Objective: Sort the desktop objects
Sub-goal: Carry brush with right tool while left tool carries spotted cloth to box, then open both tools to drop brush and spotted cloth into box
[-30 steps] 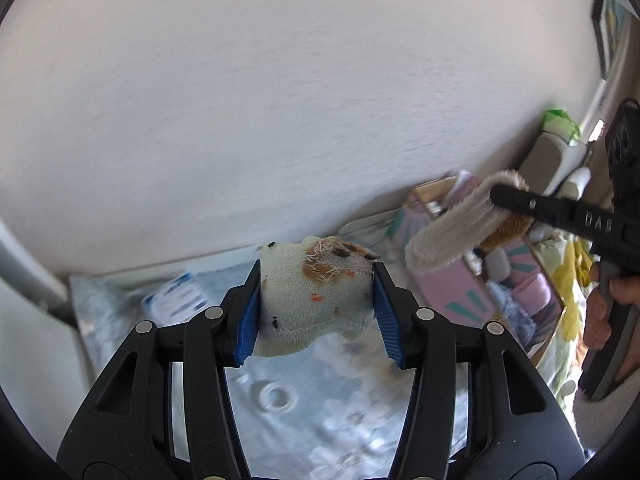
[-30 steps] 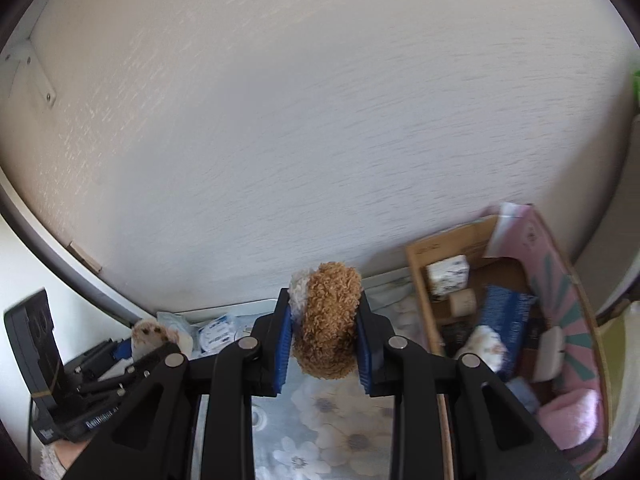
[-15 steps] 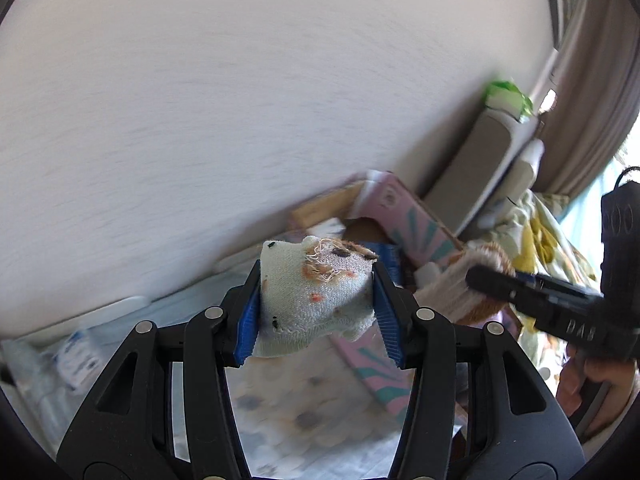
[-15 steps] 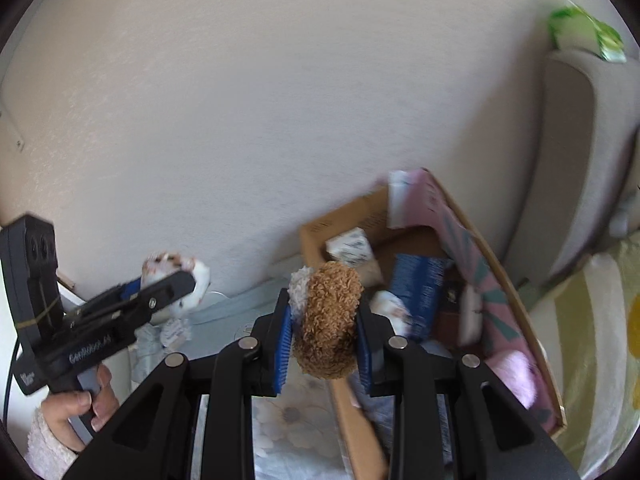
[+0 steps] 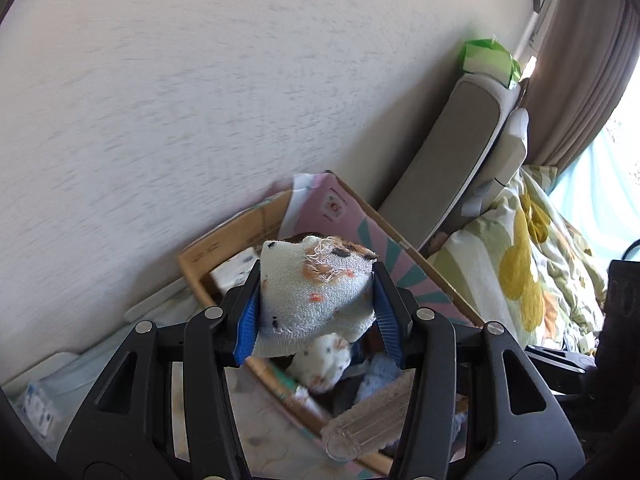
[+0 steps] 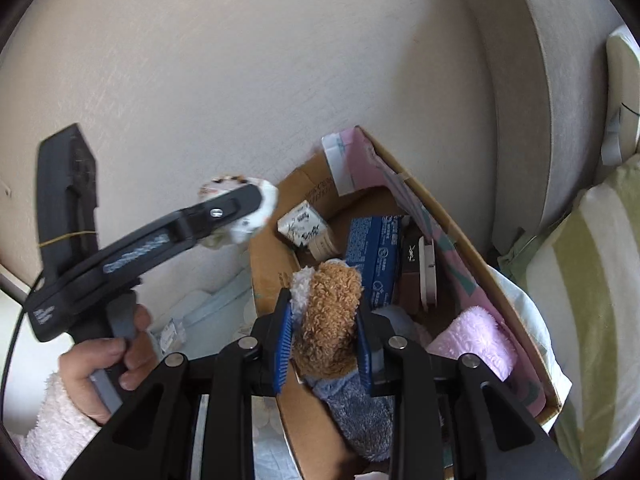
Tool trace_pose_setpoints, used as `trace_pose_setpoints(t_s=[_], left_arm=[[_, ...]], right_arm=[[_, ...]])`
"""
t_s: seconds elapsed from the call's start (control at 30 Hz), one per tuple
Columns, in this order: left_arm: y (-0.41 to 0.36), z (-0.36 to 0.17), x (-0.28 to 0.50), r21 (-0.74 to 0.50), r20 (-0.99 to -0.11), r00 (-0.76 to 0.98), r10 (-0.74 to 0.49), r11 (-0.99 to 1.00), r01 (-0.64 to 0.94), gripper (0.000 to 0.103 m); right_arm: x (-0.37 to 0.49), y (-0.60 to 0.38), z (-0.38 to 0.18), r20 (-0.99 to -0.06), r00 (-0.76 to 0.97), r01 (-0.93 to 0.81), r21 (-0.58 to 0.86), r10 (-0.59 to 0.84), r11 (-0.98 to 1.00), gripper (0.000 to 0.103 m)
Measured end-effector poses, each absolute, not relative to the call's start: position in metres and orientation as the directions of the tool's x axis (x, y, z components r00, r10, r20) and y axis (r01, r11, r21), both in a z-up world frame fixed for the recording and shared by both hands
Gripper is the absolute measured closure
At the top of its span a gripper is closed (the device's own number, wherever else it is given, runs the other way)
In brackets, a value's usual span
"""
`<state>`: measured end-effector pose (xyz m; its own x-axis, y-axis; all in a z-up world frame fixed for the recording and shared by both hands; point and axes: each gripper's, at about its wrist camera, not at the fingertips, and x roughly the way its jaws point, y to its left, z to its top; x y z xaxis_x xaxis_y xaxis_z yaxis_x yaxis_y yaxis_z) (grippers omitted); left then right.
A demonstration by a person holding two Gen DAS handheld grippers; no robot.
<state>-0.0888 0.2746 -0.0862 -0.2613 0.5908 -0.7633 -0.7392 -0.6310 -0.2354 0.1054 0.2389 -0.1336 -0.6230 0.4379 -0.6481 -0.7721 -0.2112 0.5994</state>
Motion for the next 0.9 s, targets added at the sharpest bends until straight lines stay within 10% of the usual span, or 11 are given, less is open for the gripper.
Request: trace_pose_setpoints(t_s=[0.6,0.73,0.8,0.9], left_arm=[[0.289,-0.093,-0.089,-0.214,-0.786,-0.263,0.56,-0.645,-0.734,0.045],[0.288,-0.094,-0.092,-0.222,-0.805,-0.254,0.536,-0.669,-0.709,0.0],[0.284,-0.09,-0.09,-0.189,-0.801,-0.295,0.522,-0.687,-0.702,0.0],[0.28,-0.085,-0.087,-0.14,-0.807,-0.32,0.497,-0.686,-0.714,0.0]], right_arm=[[0.121,0.259,-0.138,-0.662,-0.596,-0.782,0.608,0.455,-0.139,0.074],[0.118,0.263,-0.136,-0.675,-0.576,-0.796,0.592,0.46,-0.128,0.04],[0.117,0.265,-0.136,-0.689,-0.559,-0.809,0.575,0.461,-0.121,0.017],[0.112,0.266,-0.135,-0.712,-0.525,-0.837,0.531,0.467,-0.131,0.016]])
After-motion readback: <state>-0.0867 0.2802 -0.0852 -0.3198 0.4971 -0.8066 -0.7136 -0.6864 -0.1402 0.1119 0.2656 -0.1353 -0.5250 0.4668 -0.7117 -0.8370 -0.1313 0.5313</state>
